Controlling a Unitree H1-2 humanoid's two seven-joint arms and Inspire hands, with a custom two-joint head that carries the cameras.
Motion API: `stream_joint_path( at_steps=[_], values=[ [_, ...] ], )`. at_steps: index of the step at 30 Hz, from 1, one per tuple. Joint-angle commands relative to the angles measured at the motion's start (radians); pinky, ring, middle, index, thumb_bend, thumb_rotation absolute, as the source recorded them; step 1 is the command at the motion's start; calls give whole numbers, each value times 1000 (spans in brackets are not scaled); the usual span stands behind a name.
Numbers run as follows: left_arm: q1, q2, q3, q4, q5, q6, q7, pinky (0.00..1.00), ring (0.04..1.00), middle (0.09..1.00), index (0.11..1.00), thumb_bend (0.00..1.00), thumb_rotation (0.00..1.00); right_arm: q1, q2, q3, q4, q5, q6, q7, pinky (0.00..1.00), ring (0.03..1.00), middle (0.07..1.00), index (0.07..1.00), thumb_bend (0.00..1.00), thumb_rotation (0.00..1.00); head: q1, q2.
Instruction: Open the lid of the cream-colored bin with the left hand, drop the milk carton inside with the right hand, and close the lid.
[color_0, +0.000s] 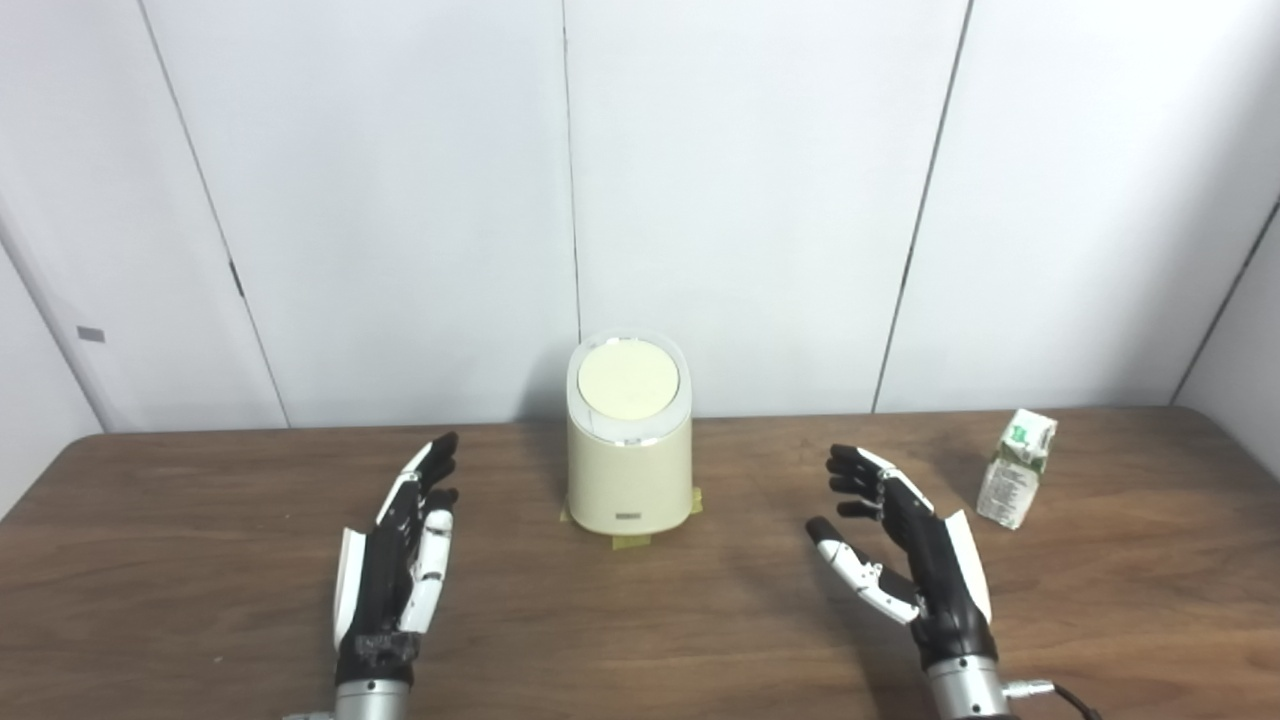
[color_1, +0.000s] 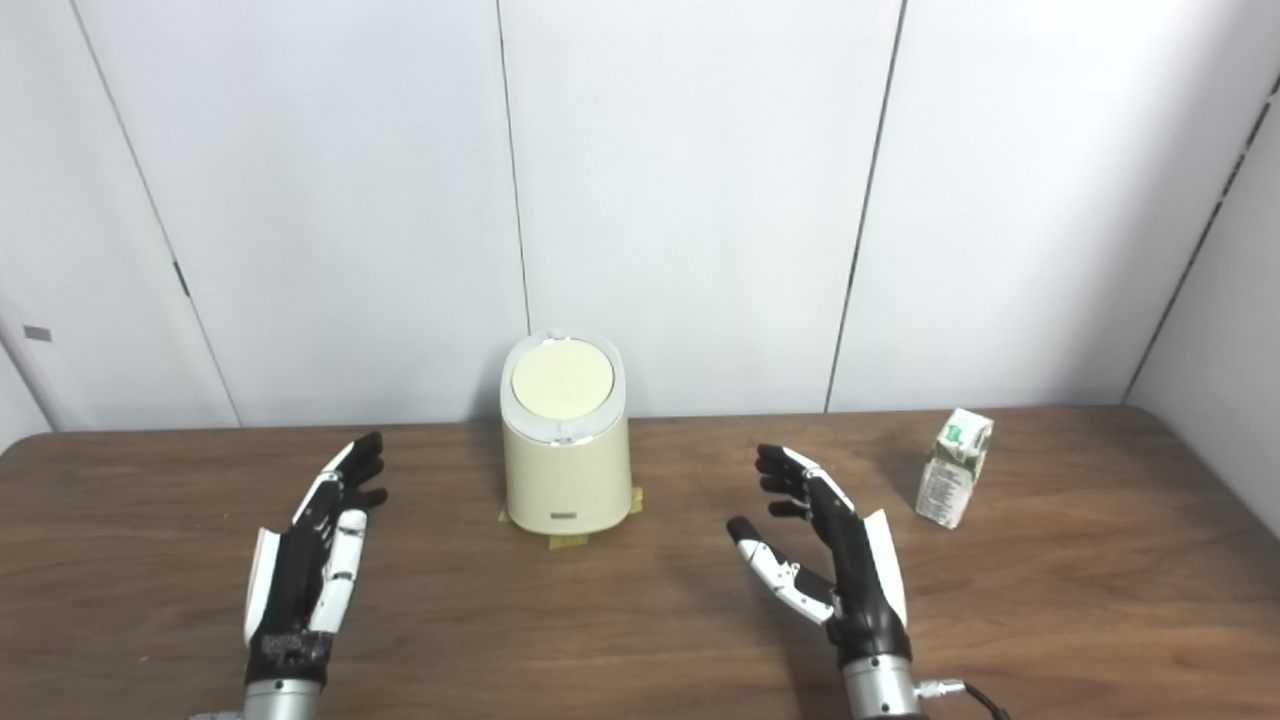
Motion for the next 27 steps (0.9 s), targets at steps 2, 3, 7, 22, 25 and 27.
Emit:
stream_joint_path(
  at_steps=[2, 3, 7, 22, 25, 27],
  values=[
    [54, 24, 1, 33, 34, -21, 3, 787, 869, 886, 866, 189, 856, 29, 7, 5, 19, -5, -25, 0, 667, 752, 773, 772, 220, 366, 0, 0],
    [54, 25, 1, 33, 35, -19, 4, 787, 869, 884, 865, 190, 854, 30, 8, 5, 17, -6, -18, 0, 660, 748, 771, 770, 220, 367, 0, 0],
    [55, 24, 1, 32, 23, -18, -3, 802, 877, 889, 868, 194, 835, 30, 10, 5, 12, -6, -7, 2, 663, 749, 771, 775, 220, 364, 1, -1],
    [53, 29, -3, 20, 42, -24, -1, 798, 876, 892, 871, 199, 856, 30, 12, 5, 16, 5, -14, 4, 675, 755, 775, 775, 227, 375, 0, -2],
    [51, 24, -5, -1, 34, -19, -4, 802, 879, 893, 874, 213, 873, 30, 9, 5, 22, 1, -26, -1, 669, 750, 772, 771, 226, 383, 4, 0],
    [48, 22, -7, -18, 30, -4, -11, 818, 889, 898, 881, 233, 880, 30, 8, 5, 21, -4, -23, -4, 662, 746, 770, 768, 223, 382, 7, 0]
  ],
)
